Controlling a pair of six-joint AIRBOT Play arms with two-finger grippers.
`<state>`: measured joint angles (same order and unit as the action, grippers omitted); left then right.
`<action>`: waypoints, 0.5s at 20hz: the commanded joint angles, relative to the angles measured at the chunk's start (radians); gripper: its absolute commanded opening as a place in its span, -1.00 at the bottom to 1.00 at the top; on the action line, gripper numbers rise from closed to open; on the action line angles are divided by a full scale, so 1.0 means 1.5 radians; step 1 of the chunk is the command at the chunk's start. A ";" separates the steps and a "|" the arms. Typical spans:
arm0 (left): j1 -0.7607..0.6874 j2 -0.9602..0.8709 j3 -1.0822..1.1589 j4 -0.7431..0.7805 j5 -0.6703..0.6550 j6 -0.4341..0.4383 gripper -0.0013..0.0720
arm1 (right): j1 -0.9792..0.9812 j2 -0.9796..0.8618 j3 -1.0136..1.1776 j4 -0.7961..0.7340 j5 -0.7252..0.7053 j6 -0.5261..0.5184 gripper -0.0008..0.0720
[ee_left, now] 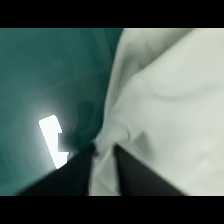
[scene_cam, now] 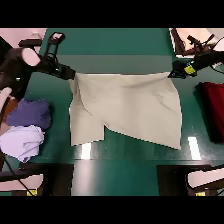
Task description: Fold the shirts.
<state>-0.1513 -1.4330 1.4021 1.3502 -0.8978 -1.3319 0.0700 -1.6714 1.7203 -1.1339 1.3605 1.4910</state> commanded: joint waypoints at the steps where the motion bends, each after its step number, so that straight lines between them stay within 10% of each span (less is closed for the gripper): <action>1: 0.000 -0.045 0.005 0.026 0.076 -0.037 0.35 | -0.025 -0.010 -0.004 0.049 -0.034 -0.009 -0.01; 10: 0.186 -0.030 -0.027 -0.143 -0.268 0.013 0.35 | -0.119 0.168 -0.193 0.133 0.087 -0.100 -0.02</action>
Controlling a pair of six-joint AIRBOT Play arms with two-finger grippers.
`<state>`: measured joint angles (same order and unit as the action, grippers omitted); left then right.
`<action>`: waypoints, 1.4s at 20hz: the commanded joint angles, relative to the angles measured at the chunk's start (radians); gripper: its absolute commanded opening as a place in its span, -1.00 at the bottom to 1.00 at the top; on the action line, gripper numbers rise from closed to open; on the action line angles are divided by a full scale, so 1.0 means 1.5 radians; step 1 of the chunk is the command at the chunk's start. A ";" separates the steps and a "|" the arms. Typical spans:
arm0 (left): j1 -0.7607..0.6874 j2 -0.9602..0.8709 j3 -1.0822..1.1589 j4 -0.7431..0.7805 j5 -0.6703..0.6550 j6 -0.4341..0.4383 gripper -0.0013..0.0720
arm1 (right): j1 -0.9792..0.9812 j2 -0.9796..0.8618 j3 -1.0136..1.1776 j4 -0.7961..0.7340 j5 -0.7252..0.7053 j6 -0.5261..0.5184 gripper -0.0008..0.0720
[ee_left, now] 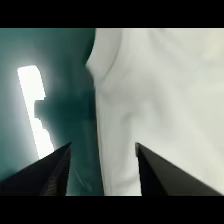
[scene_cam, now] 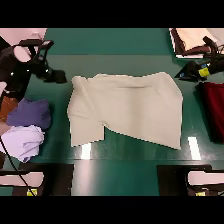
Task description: Fold the shirts.
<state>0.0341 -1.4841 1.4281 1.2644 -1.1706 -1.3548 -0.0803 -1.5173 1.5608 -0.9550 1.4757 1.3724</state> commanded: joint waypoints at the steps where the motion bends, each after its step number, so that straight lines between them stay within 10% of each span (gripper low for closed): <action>1: 0.081 0.009 -0.078 -0.101 -0.085 0.035 0.35 | -0.021 0.094 -0.132 0.014 0.001 -0.023 -0.02; 16: -0.005 0.012 -0.282 -0.134 0.011 0.053 0.34 | -0.021 0.212 -0.319 0.066 -0.076 -0.032 -0.02; 17: -0.013 0.012 -0.279 -0.134 0.015 0.051 0.21 | -0.021 0.212 -0.319 0.066 -0.069 -0.032 -0.02; 19: -0.014 0.014 -0.262 -0.135 0.004 0.048 -0.86 | -0.032 0.212 -0.319 0.055 -0.041 -0.031 -0.02; 25: -0.014 0.141 -0.247 -0.125 0.010 0.054 -0.90 | -0.160 0.338 -0.516 -0.112 -0.014 0.029 -0.01; 28: -0.014 0.171 -0.247 -0.128 0.007 0.054 -0.90 | -0.256 0.401 -0.645 -0.162 0.006 0.029 0.55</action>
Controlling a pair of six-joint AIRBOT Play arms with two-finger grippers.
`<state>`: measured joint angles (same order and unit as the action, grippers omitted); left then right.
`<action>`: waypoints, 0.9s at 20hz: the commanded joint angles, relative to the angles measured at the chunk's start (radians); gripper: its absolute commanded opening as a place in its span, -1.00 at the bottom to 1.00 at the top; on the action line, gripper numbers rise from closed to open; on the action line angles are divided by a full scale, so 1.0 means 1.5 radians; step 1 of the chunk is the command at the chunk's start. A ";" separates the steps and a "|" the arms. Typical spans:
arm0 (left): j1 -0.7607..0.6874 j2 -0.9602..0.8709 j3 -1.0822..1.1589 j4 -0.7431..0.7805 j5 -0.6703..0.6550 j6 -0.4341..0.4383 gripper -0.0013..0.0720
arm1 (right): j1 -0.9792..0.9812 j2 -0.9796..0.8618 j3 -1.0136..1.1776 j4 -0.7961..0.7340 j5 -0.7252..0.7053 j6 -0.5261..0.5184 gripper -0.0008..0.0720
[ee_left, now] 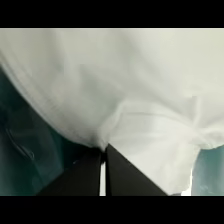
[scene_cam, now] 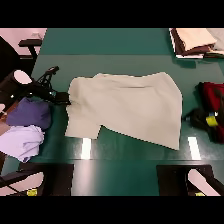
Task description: Fold the shirts.
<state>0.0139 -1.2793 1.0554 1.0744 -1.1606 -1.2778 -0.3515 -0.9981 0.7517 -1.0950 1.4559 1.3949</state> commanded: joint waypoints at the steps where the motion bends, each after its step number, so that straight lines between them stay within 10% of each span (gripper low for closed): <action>1: -0.001 0.035 0.001 -0.002 0.000 0.002 -0.90 | -0.101 0.067 -0.143 -0.069 0.019 0.014 0.54; 12: -0.001 0.035 0.001 -0.003 -0.002 0.002 -0.90 | 0.060 -0.052 -0.196 0.020 -0.090 0.037 0.07; 16: -0.001 0.037 0.002 -0.003 -0.001 0.002 -0.90 | 0.158 -0.085 -0.184 0.018 -0.113 0.036 -0.84; 18: -0.001 0.057 0.005 -0.003 0.007 -0.005 -0.91 | 0.187 -0.064 -0.147 0.019 -0.113 0.036 -0.93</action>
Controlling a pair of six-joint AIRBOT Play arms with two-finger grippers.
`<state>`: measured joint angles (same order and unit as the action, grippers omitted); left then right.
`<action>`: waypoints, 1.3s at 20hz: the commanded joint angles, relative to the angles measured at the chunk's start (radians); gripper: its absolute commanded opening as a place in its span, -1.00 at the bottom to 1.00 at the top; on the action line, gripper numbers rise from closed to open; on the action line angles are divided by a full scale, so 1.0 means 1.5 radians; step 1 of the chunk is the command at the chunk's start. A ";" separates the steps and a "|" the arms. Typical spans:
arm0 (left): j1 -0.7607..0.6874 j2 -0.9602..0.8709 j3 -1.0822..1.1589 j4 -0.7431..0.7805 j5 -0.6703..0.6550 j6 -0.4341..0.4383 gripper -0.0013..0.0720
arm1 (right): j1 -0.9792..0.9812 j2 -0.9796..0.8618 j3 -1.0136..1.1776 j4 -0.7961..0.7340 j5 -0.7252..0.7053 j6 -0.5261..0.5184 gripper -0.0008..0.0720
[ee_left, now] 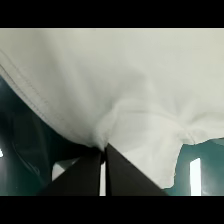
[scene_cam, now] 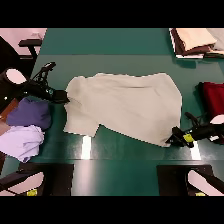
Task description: Fold the shirts.
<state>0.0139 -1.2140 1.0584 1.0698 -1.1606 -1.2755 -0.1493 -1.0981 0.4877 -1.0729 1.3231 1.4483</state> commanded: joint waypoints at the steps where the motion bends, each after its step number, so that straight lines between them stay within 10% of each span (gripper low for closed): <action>1: -0.001 0.033 0.012 0.001 0.011 -0.014 -0.91 | 0.062 0.028 0.063 0.006 -0.023 0.001 -0.93; 10: -0.001 0.223 0.426 0.002 0.016 -0.057 -0.91 | 0.067 0.194 0.661 -0.002 -0.010 0.001 -0.93; 17: -0.001 0.243 0.765 0.001 0.034 -0.113 -0.91 | 0.067 0.099 1.142 -0.107 0.184 0.068 -0.94; 26: -0.001 0.184 0.576 0.037 0.047 -0.117 -0.91 | 0.067 0.005 1.011 -0.120 0.180 0.101 -0.94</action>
<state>0.0128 -0.8951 2.0441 1.1027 -1.0790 -1.4479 -0.0486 -1.0370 2.1040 -1.2404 1.5913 1.5879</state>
